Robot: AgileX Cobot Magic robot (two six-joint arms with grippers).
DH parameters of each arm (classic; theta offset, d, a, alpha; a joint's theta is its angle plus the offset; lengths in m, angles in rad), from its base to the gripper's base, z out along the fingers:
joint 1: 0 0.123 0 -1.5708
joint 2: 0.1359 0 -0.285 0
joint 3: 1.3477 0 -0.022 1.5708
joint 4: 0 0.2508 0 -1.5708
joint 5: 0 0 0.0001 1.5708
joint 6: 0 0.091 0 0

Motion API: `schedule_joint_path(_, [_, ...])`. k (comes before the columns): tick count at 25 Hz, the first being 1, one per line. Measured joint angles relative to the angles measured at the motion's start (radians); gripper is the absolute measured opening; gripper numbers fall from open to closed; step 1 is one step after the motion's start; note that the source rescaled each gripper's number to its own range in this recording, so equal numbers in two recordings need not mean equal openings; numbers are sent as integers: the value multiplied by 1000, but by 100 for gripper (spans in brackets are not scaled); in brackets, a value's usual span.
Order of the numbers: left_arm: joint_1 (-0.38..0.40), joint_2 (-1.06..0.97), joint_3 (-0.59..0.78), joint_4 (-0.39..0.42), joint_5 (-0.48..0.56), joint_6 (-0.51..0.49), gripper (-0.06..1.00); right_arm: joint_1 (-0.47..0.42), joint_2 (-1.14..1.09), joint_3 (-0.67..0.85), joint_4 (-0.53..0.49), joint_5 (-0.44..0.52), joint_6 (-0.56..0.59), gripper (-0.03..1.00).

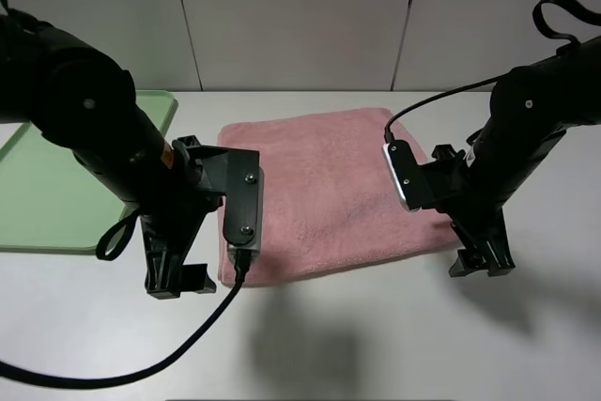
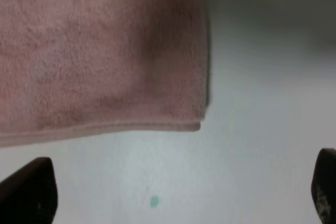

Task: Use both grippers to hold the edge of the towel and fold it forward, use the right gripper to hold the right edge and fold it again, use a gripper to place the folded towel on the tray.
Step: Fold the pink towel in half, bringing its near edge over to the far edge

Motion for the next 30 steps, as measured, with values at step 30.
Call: schedule_joint_path(30, [-2, 203, -1, -105, -216, 42, 96, 0, 141, -2, 12, -59, -14, 100])
